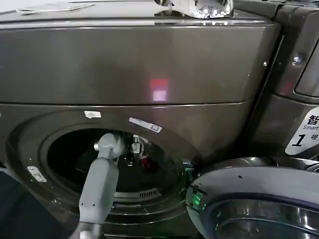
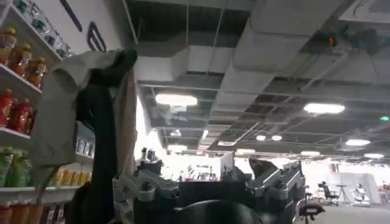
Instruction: Grasp the clothes from the dryer.
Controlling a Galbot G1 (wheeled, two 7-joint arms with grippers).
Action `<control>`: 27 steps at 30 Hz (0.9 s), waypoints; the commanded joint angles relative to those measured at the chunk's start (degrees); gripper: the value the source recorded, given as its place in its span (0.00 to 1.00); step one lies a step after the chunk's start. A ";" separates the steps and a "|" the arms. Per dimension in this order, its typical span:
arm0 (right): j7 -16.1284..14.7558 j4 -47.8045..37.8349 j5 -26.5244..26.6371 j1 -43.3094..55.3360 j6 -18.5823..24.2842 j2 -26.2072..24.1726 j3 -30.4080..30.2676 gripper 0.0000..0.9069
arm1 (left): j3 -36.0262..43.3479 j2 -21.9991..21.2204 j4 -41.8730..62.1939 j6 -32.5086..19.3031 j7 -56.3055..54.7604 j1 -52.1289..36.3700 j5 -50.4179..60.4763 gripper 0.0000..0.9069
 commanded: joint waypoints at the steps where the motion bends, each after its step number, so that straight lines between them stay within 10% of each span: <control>1: -0.02 0.25 -0.24 0.33 0.01 0.02 -0.63 1.00 | 0.23 -0.37 6.25 1.64 2.29 -2.28 -4.81 1.00; 26: 0.06 0.59 -1.13 0.83 -0.14 0.30 -1.69 1.00 | 1.53 0.67 18.42 2.07 0.52 -2.59 -13.32 0.99; 27: 0.06 0.59 -1.13 0.85 -0.15 0.29 -1.70 1.00 | 1.52 0.83 18.16 2.11 0.57 -2.42 -13.89 0.38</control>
